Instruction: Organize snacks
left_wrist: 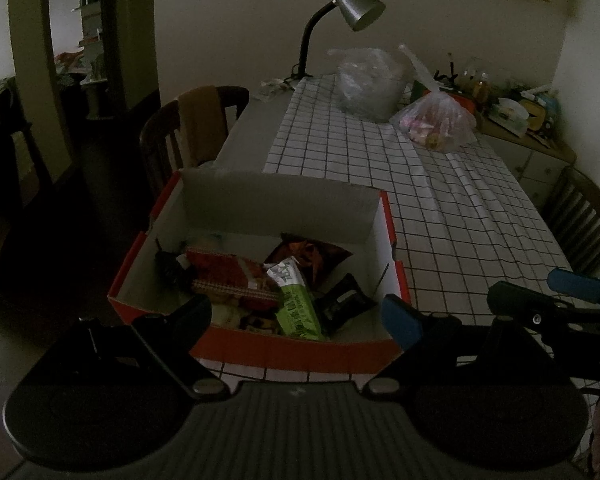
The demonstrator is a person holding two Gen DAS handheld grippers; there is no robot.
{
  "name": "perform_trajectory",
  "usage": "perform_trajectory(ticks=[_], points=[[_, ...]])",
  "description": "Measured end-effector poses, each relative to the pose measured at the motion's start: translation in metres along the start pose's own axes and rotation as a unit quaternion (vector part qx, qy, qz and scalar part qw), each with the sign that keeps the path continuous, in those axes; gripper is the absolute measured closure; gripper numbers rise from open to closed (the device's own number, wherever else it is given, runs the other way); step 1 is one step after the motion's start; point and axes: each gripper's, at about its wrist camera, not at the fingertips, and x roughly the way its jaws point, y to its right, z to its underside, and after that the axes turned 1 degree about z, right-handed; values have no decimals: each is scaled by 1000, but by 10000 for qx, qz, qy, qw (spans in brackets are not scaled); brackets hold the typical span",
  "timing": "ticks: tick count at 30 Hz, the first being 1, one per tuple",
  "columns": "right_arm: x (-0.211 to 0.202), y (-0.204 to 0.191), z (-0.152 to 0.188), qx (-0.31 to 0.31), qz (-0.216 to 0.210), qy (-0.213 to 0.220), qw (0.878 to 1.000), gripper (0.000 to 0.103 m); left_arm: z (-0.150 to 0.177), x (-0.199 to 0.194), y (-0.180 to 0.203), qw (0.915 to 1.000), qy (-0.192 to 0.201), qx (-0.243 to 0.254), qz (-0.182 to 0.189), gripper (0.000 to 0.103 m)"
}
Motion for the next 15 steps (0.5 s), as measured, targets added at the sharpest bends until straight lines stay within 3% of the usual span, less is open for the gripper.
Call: perform_trajectory(ticks=[15], points=[[-8, 13, 8, 229, 225, -35, 9995, 0, 1, 9, 14, 9995, -207, 170, 140, 11]])
